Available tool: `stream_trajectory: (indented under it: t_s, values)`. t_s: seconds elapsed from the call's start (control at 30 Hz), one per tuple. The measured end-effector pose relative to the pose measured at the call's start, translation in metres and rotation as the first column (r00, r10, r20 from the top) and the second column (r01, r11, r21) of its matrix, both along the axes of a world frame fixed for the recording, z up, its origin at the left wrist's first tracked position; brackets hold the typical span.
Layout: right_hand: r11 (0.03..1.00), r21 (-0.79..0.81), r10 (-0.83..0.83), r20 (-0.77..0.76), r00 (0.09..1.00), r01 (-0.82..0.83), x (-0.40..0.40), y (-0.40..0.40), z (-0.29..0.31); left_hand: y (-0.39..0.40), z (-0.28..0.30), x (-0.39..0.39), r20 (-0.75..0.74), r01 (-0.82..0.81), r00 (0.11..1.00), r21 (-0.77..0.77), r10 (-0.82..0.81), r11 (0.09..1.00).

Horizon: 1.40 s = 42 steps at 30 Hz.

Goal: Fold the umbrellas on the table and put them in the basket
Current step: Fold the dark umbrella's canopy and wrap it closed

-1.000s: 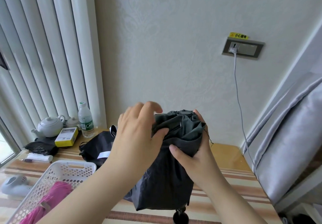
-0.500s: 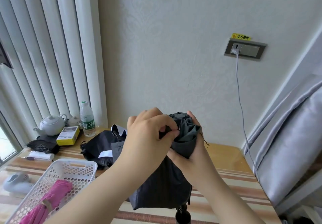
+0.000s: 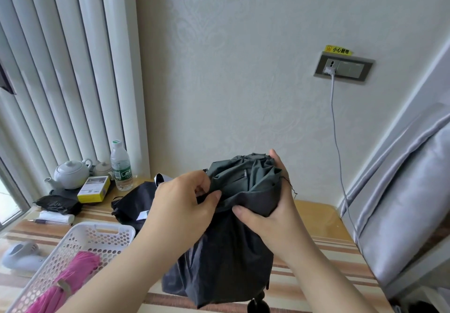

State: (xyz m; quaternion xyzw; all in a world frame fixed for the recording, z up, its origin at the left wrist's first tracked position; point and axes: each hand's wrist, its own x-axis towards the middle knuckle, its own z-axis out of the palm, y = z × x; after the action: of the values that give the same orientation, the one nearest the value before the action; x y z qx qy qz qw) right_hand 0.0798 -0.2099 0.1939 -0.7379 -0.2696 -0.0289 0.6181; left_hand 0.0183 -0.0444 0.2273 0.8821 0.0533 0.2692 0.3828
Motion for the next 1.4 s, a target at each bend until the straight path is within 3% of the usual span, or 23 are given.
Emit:
stream_trajectory:
  t_s: [0.07,0.17,0.23,0.4,0.53,0.7,0.87,1.07,1.27,1.4]
  values:
    - [1.000,-0.013,-0.002,0.004,1.000,0.002,0.000,0.000,-0.001,-0.004,0.004,-0.002,0.056,-0.016,0.998,0.077,0.012,0.997]
    - [1.000,-0.031,0.005,0.015,1.000,-0.004,0.000,-0.001,0.000,-0.006,0.015,-0.003,0.302,-0.066,0.953,0.202,0.002,0.977]
    - [0.999,-0.035,0.007,0.022,1.000,-0.006,0.000,0.000,0.000,-0.009,0.019,-0.001,0.350,-0.048,0.935,0.278,-0.054,0.959]
    - [0.998,-0.061,0.008,0.061,0.998,-0.004,-0.001,0.004,0.000,-0.025,0.027,-0.001,0.288,0.141,0.937,0.205,-0.197,0.969]
    - [0.997,-0.081,-0.005,0.087,0.996,0.012,-0.003,0.004,0.003,-0.025,0.026,-0.001,0.277,0.202,0.921,0.266,-0.275,0.943]
    - [0.995,-0.101,-0.013,0.090,0.996,0.023,0.000,0.003,0.000,-0.026,0.029,-0.002,0.131,0.304,0.934,0.204,-0.333,0.931]
    - [0.998,-0.055,0.023,0.023,0.999,-0.021,0.005,-0.002,-0.002,-0.009,0.029,0.004,0.031,0.448,0.888,0.172,-0.460,0.877]
    - [0.999,-0.008,0.046,-0.011,0.999,-0.046,0.004,-0.004,-0.001,0.005,0.020,0.011,0.069,0.441,0.897,-0.217,-0.437,0.871]
    - [0.997,-0.069,-0.020,0.054,0.998,0.023,-0.001,0.001,0.001,-0.014,0.028,0.004,-0.082,0.308,0.951,0.140,-0.299,0.941]
    - [0.997,-0.072,-0.005,0.037,0.999,0.008,-0.002,-0.003,0.003,-0.006,0.030,0.012,-0.101,0.319,0.945,0.079,-0.310,0.945]
